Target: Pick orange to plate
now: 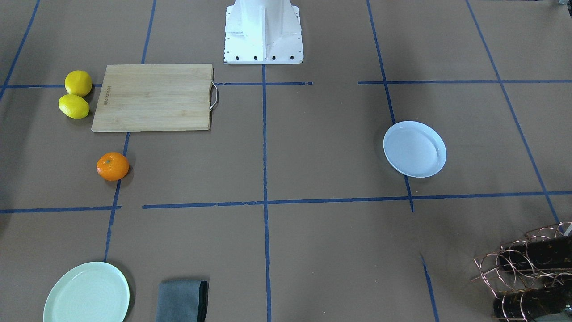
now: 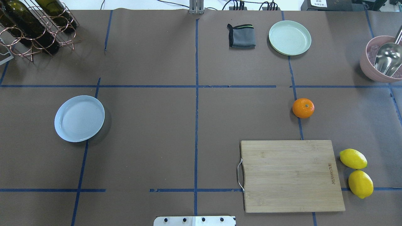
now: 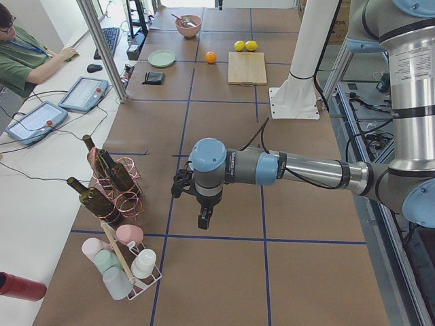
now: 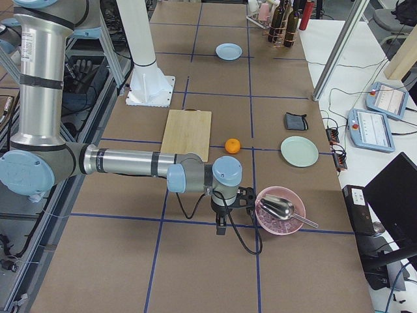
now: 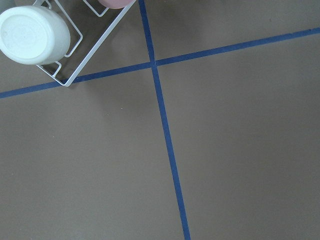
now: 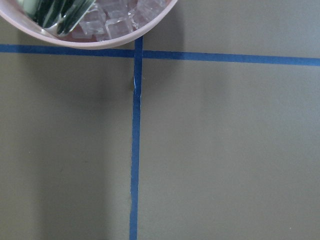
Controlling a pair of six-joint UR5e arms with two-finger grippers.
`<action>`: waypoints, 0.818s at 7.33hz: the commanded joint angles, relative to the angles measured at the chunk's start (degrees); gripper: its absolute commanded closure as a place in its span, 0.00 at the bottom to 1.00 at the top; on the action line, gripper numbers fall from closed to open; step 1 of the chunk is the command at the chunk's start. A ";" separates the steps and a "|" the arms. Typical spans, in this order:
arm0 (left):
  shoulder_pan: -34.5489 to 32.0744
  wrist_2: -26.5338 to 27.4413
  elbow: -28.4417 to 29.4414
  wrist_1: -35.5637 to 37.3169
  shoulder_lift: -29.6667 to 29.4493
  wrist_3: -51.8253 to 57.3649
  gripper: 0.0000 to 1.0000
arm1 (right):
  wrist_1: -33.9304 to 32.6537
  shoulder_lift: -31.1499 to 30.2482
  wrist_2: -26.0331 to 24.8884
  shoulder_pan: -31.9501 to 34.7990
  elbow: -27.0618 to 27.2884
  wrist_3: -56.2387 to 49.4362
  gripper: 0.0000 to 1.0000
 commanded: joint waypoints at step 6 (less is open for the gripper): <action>0.43 0.09 -3.51 -7.59 -1.79 0.00 0.00 | 12.48 0.87 0.18 -1.66 0.44 2.09 0.00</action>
